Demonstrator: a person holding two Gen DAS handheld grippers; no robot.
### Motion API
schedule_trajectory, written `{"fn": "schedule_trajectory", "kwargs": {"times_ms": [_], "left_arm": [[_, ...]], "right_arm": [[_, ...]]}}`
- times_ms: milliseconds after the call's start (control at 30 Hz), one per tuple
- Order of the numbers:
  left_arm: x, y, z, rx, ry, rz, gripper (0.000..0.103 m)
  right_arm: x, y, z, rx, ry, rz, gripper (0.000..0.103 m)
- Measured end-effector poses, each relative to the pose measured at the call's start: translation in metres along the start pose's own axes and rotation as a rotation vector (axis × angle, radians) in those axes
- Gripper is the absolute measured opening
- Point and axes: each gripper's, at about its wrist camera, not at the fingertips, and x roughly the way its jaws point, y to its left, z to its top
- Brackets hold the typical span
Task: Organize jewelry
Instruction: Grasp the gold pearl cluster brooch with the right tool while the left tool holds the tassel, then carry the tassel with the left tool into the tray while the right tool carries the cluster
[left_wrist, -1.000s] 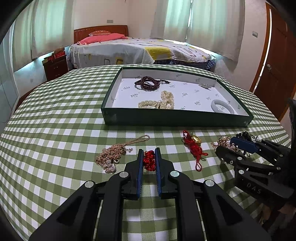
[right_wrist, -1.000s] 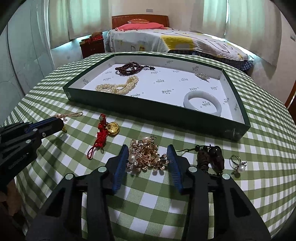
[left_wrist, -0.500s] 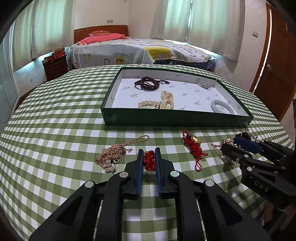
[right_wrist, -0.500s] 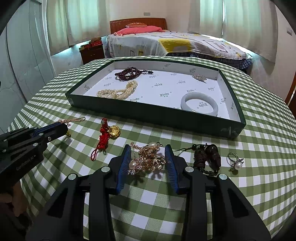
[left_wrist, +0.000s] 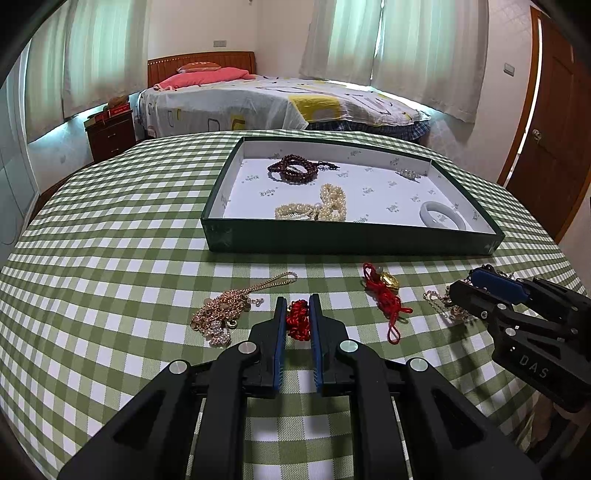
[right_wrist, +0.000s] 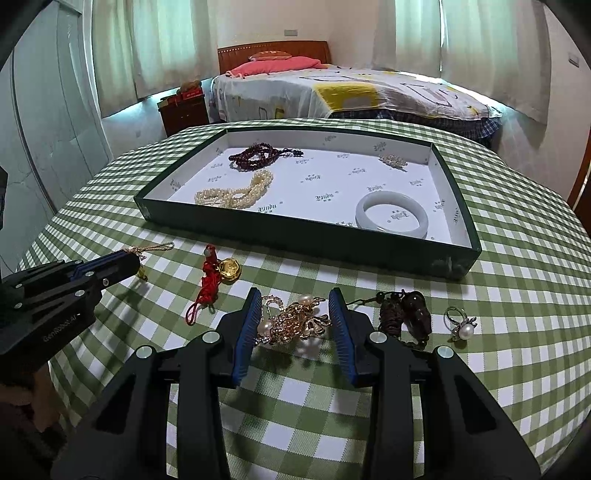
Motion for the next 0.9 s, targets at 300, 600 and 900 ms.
{"fn": "schedule_trajectory", "kwargs": {"times_ms": [300, 600, 900], "left_arm": [[-0.005, -0.002, 0.005, 0.0, -0.015, -0.004, 0.013], [-0.015, -0.006, 0.014, 0.002, -0.044, -0.018, 0.013], [-0.028, -0.012, 0.03, 0.009, -0.085, -0.039, 0.013]], "right_arm": [[-0.009, -0.001, 0.005, 0.006, -0.019, 0.003, 0.037], [-0.021, 0.0, 0.013, 0.007, -0.047, 0.009, 0.037], [-0.035, 0.0, 0.028, 0.01, -0.085, 0.014, 0.037]]}}
